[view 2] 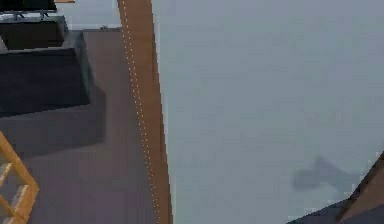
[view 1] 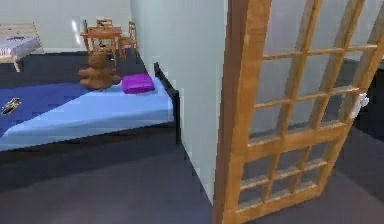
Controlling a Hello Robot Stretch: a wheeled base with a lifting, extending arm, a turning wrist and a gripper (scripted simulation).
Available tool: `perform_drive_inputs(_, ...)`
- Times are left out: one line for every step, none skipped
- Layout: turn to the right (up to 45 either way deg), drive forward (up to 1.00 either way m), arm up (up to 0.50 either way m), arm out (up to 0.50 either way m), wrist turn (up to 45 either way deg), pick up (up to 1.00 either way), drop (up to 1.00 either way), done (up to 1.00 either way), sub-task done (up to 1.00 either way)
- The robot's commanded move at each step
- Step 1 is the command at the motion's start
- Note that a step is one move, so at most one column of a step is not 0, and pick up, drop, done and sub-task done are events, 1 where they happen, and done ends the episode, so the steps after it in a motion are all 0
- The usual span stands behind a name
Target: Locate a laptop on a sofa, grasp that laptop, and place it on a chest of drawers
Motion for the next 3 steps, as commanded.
perform_drive_inputs(21.0, 0.00, 0.00, 0.00, 0.0, 0.00, 0.00, 0.00, 0.00)
perform_drive_inputs(0.0, 0.45, 0.00, 0.00, 0.0, 0.00, 0.00, 0.00, 0.00)
perform_drive_inputs(45.0, 0.00, 0.00, 0.00, 0.0, 0.00, 0.00, 0.00, 0.00)
